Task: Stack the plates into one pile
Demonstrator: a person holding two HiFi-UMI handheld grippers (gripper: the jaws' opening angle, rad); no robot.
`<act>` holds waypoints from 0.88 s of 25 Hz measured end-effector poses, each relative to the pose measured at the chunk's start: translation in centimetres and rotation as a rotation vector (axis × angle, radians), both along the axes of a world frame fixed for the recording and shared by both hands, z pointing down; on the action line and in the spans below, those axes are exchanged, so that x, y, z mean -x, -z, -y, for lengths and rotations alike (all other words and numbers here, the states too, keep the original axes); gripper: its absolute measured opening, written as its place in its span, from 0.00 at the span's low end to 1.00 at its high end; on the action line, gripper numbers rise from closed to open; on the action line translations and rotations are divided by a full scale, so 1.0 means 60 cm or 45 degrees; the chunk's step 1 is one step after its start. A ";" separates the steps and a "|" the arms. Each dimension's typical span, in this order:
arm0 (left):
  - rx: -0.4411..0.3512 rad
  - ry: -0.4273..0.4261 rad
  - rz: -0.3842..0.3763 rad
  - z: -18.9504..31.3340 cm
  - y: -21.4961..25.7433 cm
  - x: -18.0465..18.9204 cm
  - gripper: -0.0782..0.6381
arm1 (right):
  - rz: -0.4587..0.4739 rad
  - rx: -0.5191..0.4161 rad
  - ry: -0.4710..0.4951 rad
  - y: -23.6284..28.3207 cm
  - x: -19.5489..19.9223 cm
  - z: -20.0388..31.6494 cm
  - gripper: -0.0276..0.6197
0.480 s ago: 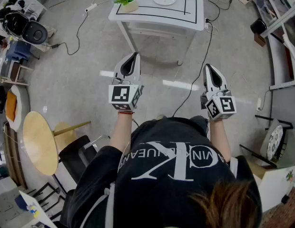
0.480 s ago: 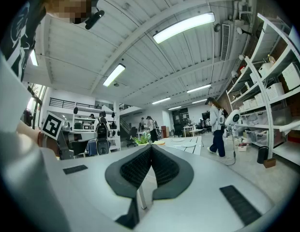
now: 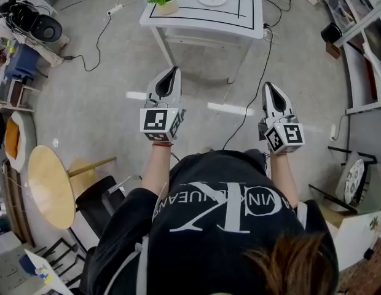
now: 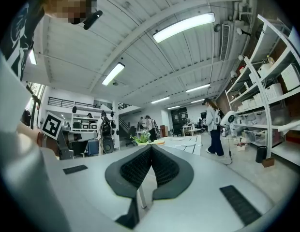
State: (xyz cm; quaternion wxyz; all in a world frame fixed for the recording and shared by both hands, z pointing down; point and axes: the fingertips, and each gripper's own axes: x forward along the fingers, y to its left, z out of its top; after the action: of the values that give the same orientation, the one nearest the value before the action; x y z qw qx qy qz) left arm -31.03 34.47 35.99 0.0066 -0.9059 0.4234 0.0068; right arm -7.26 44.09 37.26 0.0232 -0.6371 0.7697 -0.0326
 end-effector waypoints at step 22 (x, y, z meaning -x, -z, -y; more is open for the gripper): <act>0.137 -0.011 -0.027 0.012 -0.042 0.026 0.28 | 0.061 0.053 -0.027 0.000 -0.012 0.043 0.20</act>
State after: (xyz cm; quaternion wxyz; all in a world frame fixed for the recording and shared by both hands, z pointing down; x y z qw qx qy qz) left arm -32.57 33.74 38.49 -0.0468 -0.9066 0.4193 -0.0065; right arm -6.54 41.51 37.24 0.0287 -0.6445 0.7614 -0.0637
